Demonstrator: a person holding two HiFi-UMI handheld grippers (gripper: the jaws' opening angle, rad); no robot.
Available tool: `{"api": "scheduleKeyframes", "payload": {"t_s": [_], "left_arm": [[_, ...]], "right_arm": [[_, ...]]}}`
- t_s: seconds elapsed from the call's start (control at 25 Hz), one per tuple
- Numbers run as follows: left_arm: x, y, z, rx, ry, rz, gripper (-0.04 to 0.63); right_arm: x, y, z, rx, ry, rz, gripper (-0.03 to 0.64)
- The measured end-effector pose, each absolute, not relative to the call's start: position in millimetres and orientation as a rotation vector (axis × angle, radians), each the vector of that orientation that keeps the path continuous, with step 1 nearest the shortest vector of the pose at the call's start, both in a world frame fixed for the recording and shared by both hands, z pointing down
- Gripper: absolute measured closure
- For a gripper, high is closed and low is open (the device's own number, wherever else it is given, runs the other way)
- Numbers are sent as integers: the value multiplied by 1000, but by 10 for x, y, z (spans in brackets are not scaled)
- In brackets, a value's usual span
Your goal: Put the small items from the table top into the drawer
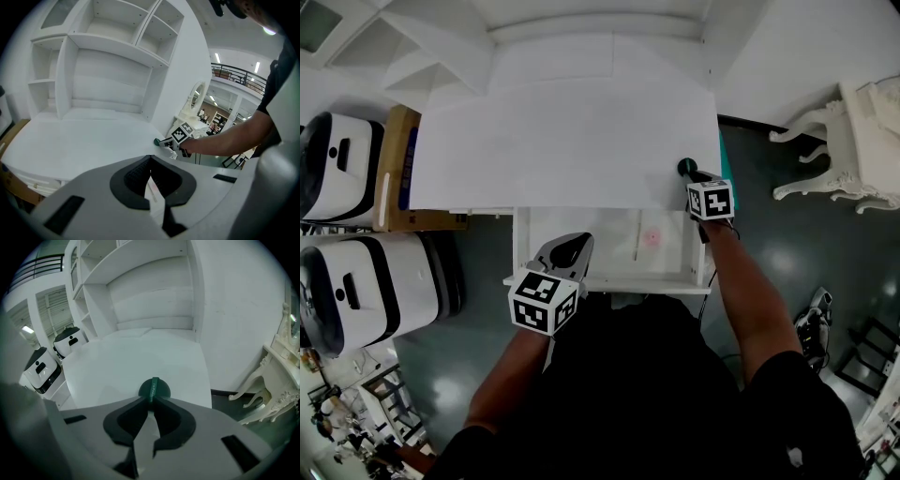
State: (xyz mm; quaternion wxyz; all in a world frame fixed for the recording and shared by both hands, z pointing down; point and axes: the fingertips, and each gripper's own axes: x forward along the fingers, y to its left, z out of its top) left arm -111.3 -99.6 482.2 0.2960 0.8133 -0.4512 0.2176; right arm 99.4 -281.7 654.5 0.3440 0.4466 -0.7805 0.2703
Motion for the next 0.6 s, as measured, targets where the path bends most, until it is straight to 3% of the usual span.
{"api": "scheduleKeyframes", "payload": {"t_s": [0.6], "left_arm": [[-1087,-1002,4811,2183,-1183,565,592]], "right_arm": [[921,-2816,6328,1182,-2080,631,589]]}}
